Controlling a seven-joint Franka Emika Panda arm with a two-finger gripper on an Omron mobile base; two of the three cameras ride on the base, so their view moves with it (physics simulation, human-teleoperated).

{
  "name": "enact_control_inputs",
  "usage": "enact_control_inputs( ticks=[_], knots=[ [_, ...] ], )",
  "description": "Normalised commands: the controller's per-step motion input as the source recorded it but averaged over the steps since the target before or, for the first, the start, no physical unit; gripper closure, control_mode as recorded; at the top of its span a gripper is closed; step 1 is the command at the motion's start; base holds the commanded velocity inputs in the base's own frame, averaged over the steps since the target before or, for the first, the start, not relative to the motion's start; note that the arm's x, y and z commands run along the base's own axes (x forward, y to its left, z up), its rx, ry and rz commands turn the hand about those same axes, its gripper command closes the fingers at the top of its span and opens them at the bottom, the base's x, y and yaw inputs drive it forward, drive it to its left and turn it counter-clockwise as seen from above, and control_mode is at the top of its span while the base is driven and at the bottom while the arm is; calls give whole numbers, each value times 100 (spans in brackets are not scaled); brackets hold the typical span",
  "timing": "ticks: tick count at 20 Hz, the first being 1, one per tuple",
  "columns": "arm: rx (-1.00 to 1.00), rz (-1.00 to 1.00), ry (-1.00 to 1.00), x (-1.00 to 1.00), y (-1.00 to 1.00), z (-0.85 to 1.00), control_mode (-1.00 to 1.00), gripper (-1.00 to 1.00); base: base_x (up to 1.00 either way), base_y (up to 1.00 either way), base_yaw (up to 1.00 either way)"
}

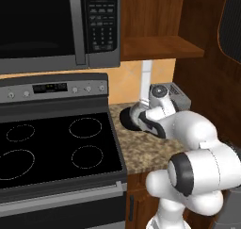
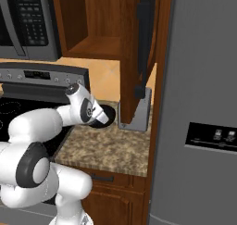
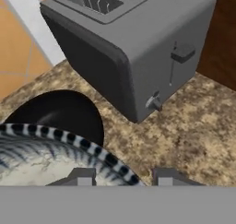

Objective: Pick up the bowls on the counter and stack them on top of one another in the open cabinet. Place the smaller bowl on top of the larger bowl.

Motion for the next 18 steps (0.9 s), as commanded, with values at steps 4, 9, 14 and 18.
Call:
enact_control_inputs(
  ticks=[4, 9, 14, 18],
  knots=[
    [-1, -11, 9, 73, 10, 0, -100, 100, 0, 0, 0],
    [0, -8, 4, 60, -1, 0, -100, 100, 0, 0, 0],
    [0, -7, 2, 63, 0, -23, -100, 100, 0, 0, 0],
    [-1, -4, 0, 61, -2, -36, -100, -100, 0, 0, 0]
  ],
)
